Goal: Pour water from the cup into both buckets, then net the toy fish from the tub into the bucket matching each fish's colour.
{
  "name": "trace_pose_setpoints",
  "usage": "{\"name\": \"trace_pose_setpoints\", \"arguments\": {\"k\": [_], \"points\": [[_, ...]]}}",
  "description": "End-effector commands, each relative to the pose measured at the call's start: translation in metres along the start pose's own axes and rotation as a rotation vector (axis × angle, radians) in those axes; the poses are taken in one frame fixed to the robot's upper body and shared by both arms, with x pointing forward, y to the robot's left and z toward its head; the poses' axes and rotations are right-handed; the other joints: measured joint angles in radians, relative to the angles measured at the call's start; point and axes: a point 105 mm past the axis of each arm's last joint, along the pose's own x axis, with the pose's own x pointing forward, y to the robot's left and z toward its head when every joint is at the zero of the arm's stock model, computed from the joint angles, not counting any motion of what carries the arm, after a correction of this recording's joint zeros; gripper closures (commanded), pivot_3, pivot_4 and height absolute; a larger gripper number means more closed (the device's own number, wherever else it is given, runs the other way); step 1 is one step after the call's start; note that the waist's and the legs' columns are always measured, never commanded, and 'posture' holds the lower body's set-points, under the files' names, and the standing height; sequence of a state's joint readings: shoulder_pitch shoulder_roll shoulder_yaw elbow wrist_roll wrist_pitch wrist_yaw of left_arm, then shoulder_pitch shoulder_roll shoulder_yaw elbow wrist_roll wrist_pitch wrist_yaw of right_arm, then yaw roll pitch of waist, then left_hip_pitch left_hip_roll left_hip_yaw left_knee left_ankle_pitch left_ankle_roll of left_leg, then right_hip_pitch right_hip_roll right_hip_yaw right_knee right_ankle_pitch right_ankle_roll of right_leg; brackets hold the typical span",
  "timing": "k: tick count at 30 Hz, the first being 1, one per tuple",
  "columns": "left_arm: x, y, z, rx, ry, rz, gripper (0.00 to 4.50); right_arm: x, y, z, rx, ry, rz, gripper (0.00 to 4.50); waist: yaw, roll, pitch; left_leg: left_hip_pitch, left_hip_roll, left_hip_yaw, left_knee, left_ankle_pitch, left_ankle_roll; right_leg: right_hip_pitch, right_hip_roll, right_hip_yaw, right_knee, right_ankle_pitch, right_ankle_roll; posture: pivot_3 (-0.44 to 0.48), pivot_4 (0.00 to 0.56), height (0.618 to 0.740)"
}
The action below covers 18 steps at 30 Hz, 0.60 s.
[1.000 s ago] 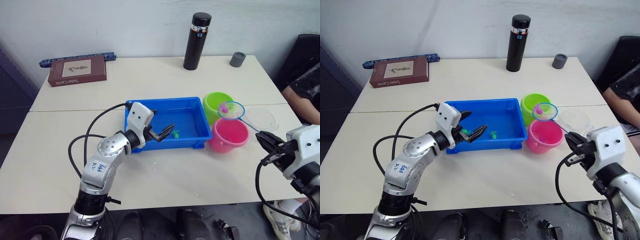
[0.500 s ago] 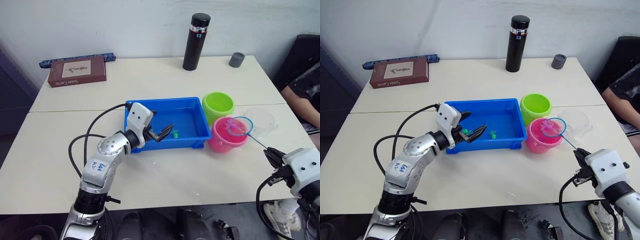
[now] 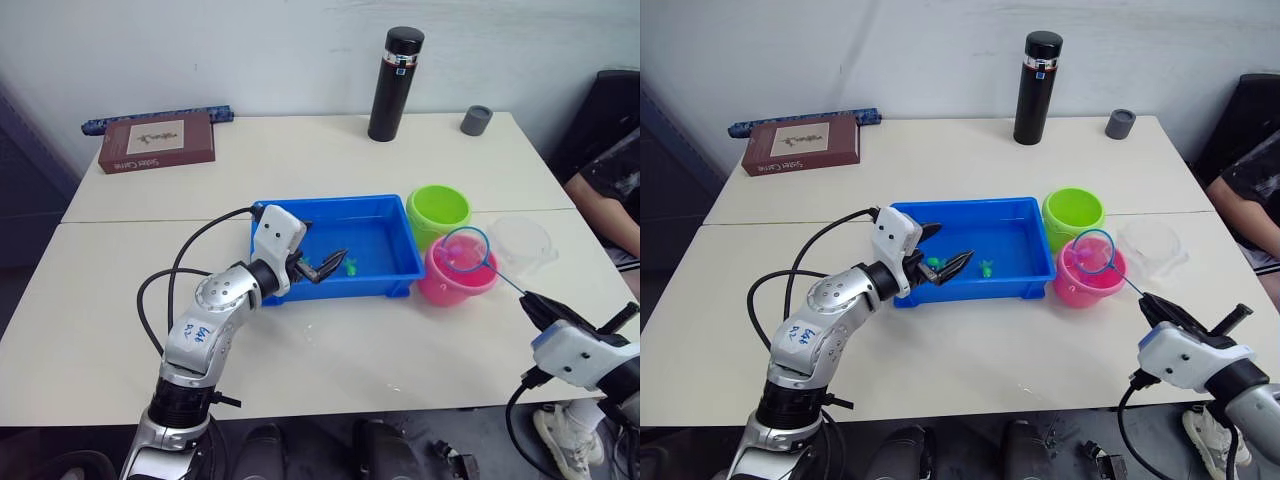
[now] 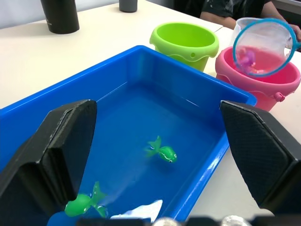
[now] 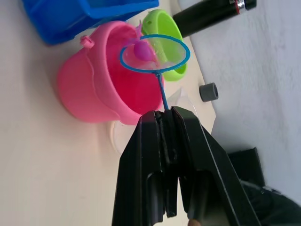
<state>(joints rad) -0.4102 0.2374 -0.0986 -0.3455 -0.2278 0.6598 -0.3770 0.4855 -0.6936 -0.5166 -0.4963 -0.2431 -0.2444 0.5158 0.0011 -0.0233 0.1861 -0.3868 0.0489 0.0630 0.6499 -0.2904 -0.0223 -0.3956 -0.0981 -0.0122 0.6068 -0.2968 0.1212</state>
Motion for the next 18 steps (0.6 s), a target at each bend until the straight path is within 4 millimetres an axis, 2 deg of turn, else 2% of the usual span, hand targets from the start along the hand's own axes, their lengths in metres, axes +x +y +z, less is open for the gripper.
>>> {"name": "trace_pose_setpoints", "arguments": {"k": [1,10,18], "points": [[-0.001,-0.005,0.012,0.025,-0.048,-0.013,0.02,-0.001,-0.004,-0.002,-0.113,-0.011,-0.018,4.50,0.000,0.000,0.000,0.000,0.000,0.000,0.000,0.000,0.000,0.000,0.000,0.000,0.000,0.000,0.000,0.000,0.150,0.740],[0.000,-0.004,0.013,0.027,-0.052,-0.012,0.02,0.004,-0.026,-0.017,-0.323,0.007,-0.096,4.50,-0.002,0.000,0.000,0.001,0.000,0.000,0.001,0.000,0.000,0.001,0.000,0.000,0.000,0.000,0.000,0.000,0.150,0.740],[-0.001,-0.005,0.013,0.028,-0.053,-0.012,0.02,0.007,-0.022,-0.011,-0.516,-0.053,-0.067,4.50,-0.002,0.000,0.000,0.001,0.000,0.000,0.001,0.000,0.000,0.002,0.000,0.000,0.000,0.000,0.001,0.000,0.150,0.740]]}}
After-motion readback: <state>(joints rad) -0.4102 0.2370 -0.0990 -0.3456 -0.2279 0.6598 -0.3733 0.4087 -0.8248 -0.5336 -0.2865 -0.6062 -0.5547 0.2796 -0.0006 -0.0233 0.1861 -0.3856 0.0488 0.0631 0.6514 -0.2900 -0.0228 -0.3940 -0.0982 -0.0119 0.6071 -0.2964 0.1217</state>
